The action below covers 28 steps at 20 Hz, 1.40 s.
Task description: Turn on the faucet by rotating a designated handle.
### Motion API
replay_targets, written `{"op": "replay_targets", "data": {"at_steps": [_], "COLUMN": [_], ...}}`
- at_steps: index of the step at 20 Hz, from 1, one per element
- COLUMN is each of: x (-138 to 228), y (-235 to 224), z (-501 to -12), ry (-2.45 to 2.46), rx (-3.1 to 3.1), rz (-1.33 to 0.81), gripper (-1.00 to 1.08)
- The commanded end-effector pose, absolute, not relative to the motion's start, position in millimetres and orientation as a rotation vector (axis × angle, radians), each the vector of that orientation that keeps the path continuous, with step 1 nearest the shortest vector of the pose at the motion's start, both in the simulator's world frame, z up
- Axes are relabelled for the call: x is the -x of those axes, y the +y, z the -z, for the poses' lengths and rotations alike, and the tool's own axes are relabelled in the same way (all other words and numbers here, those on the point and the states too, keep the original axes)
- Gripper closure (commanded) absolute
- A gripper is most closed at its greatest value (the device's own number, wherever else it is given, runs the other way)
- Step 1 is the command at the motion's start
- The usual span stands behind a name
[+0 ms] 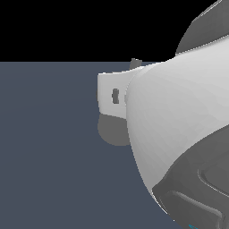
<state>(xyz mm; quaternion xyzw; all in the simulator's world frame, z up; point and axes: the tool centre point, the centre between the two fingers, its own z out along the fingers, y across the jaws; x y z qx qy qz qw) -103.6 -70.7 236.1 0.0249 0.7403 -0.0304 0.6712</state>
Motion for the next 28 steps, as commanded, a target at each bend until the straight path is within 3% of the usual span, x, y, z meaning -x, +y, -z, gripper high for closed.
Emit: {"op": "replay_targets", "data": {"at_steps": [1, 7, 8, 9, 28], "x": [95.9, 95.2, 103.9, 99.2, 95.8], "y": [-16.7, 2.2, -43.4, -52.6, 33.7], "z": [-277.1, -288.7, -243.8, -233.9, -258.3], "ry": [1.593, 1.571, 1.633, 1.653, 1.593], "rx": [-0.005, 0.006, -0.028, -0.04, -0.007], "rz": [-0.017, -0.022, 0.059, 0.086, 0.006], "gripper": [1.08, 1.08, 1.08, 1.08, 1.08]}}
